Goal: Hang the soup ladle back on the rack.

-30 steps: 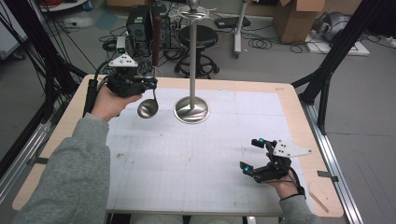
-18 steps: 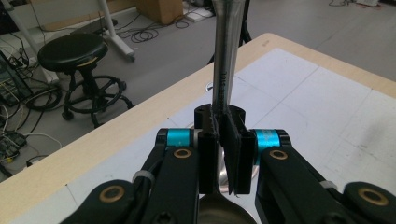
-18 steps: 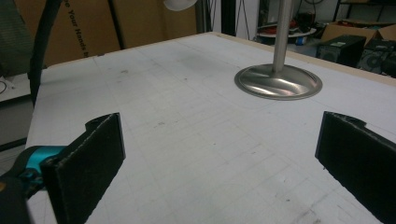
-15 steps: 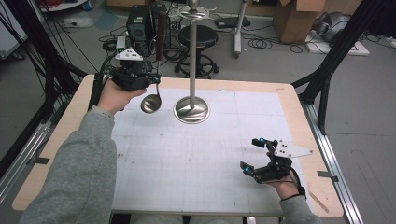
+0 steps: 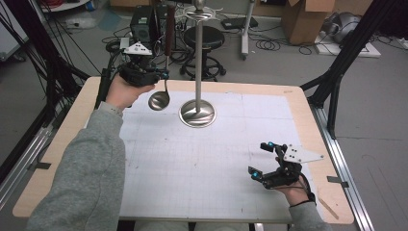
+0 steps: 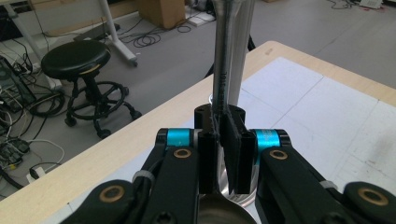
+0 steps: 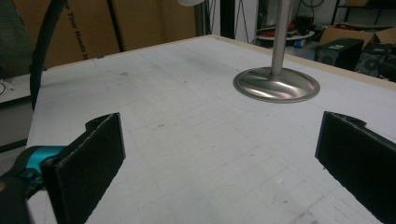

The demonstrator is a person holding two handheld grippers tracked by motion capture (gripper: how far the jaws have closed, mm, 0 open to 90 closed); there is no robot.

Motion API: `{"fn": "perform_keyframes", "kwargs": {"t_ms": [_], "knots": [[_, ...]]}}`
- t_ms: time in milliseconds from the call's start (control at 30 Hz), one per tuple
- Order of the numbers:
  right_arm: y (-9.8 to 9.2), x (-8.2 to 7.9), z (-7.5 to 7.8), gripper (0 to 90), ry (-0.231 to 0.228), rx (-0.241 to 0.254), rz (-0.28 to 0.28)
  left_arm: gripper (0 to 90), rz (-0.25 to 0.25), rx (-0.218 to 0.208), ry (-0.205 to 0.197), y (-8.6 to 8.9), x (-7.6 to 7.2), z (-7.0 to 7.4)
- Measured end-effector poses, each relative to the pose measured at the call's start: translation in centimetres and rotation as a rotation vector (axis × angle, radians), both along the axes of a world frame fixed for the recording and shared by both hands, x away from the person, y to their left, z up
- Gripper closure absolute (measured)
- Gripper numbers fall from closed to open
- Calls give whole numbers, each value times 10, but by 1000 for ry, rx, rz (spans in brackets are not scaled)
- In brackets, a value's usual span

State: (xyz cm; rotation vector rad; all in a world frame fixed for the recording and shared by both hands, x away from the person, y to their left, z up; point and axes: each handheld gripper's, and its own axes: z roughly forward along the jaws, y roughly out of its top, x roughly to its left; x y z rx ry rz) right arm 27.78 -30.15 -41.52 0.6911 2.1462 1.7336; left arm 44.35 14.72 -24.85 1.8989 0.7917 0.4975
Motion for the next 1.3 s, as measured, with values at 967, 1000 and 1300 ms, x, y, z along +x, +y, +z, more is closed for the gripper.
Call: {"fn": "perform_keyframes", "kwargs": {"t_ms": [967,1000,1300], "knots": [[0,1,-1,4,4,-5,4,839,-15,42,35,-24,6,-3],[0,1,-1,4,6,-5,5,838,-11,48,40,-26,6,-4],[1,1,-1,4,4,-9,6,837,2,62,48,-30,7,-4]]}}
